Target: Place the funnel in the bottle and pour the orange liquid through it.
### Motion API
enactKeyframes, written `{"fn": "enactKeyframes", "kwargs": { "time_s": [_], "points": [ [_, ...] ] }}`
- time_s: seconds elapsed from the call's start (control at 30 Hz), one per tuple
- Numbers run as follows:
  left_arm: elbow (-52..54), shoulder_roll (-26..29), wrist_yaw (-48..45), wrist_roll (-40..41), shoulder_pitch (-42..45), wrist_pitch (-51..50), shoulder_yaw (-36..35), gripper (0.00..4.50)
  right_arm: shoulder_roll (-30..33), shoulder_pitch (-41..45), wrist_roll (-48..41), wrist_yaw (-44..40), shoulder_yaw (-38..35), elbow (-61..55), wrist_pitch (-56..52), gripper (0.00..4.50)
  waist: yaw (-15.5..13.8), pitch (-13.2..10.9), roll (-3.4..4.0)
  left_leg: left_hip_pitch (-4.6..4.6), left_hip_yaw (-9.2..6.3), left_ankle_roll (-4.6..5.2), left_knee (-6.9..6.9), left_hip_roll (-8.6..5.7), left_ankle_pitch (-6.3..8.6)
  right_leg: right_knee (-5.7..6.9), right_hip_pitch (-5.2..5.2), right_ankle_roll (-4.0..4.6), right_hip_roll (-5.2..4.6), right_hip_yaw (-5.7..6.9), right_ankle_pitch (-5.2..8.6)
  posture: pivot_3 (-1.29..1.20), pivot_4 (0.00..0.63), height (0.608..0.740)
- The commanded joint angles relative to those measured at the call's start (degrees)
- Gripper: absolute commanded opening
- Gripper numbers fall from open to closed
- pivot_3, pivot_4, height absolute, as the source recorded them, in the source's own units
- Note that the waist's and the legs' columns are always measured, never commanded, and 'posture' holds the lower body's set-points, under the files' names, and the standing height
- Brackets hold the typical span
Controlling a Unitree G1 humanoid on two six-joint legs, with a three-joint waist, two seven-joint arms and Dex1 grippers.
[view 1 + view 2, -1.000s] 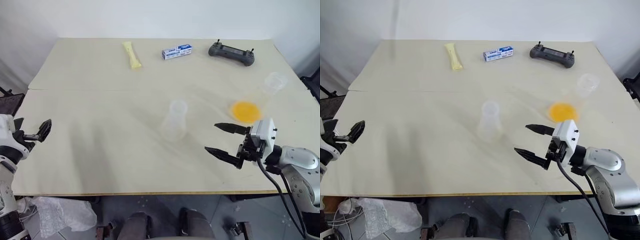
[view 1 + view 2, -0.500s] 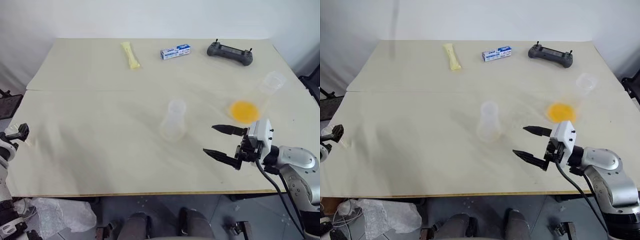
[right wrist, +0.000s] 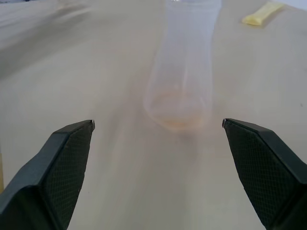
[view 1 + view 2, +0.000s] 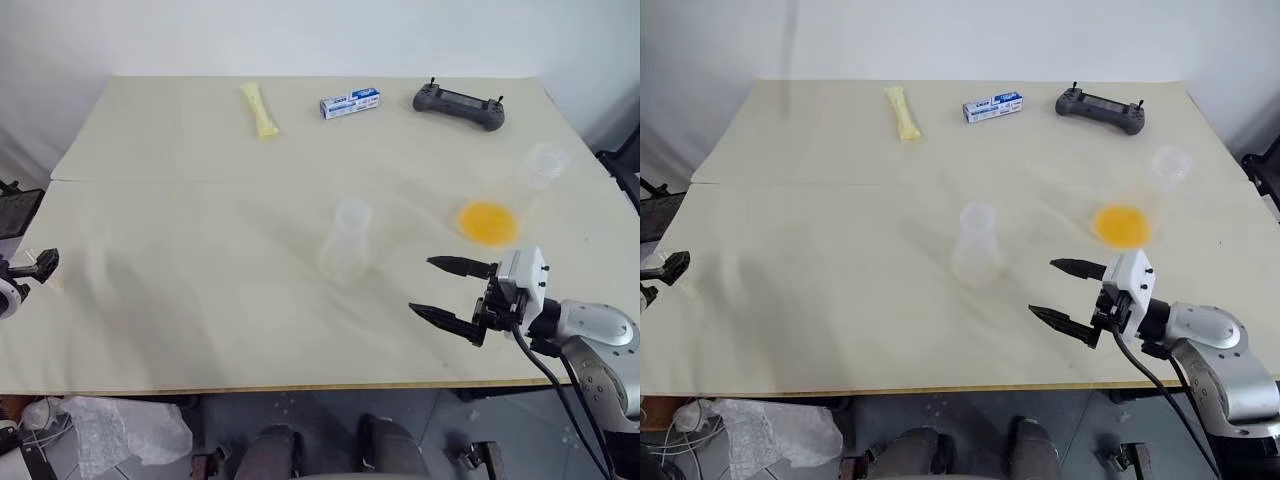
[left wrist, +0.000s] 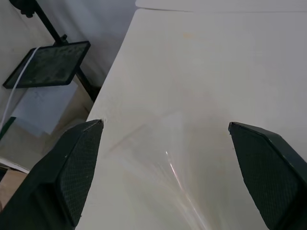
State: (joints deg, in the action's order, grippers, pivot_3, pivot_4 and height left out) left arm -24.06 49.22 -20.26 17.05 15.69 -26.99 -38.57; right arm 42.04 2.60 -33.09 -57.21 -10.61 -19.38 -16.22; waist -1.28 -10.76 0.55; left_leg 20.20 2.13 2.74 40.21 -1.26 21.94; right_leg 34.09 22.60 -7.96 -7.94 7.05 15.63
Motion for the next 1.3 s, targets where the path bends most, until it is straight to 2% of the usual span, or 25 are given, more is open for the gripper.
{"fn": "enactKeyframes", "kwargs": {
  "time_s": [0.03,0.2,0.3,0.53,0.97,1.3],
  "points": [
    [3.09,-0.37,1.4,1.7,-2.66,1.66,-5.16,4.44,-0.05,-0.99,-0.62,0.3,-2.04,-2.67,1.05,4.5,0.07,0.0,0.0,0.0,0.0,0.0,0.0,0.0,0.0,0.0,0.0,0.0,0.0,0.0,0.0,0.0,0.15,0.74],
    [9.34,-3.91,5.47,3.41,-8.37,-4.07,-9.68,4.44,0.04,-0.2,-0.46,-0.19,-1.48,-1.6,1.11,4.5,0.16,0.0,0.0,-0.04,0.03,-0.01,-0.04,0.02,0.0,0.0,0.0,0.0,-0.02,-0.02,0.0,0.0,0.15,0.74],
    [16.42,-8.53,7.91,5.68,-12.97,-9.25,-12.02,4.44,0.01,1.46,-0.12,-0.8,-0.59,-0.24,1.09,4.5,0.15,0.0,0.0,-0.04,0.03,-0.01,-0.04,0.0,0.01,0.0,0.0,0.0,-0.07,-0.06,0.0,0.0,0.15,0.74],
    [23.04,-14.31,10.96,7.78,-16.58,-12.93,-12.52,4.44,-0.05,3.63,0.44,-1.86,0.41,1.54,1.18,4.5,-0.28,0.08,-0.14,-0.03,-0.09,-0.01,0.0,-0.02,0.01,0.0,-0.06,0.02,-0.14,-0.37,0.01,0.0,0.15,0.74],
    [21.98,-16.47,8.96,8.85,-9.83,-14.42,-2.03,4.44,-0.11,4.08,0.94,-1.81,0.22,1.59,1.18,4.5,-0.39,0.1,-0.1,-0.04,-0.05,-0.01,0.0,-0.09,0.0,0.01,-0.05,0.03,-0.18,-0.34,0.02,0.0,0.15,0.74],
    [21.44,-17.32,7.46,9.29,-6.08,-15.79,2.41,4.44,-0.17,2.4,0.82,-0.59,-0.52,0.22,1.27,4.5,-0.6,0.13,-0.04,-0.06,-0.03,0.02,0.01,-0.12,-0.02,0.04,-0.07,0.03,-0.17,-0.01,0.02,0.0,0.15,0.74]
  ]
}}
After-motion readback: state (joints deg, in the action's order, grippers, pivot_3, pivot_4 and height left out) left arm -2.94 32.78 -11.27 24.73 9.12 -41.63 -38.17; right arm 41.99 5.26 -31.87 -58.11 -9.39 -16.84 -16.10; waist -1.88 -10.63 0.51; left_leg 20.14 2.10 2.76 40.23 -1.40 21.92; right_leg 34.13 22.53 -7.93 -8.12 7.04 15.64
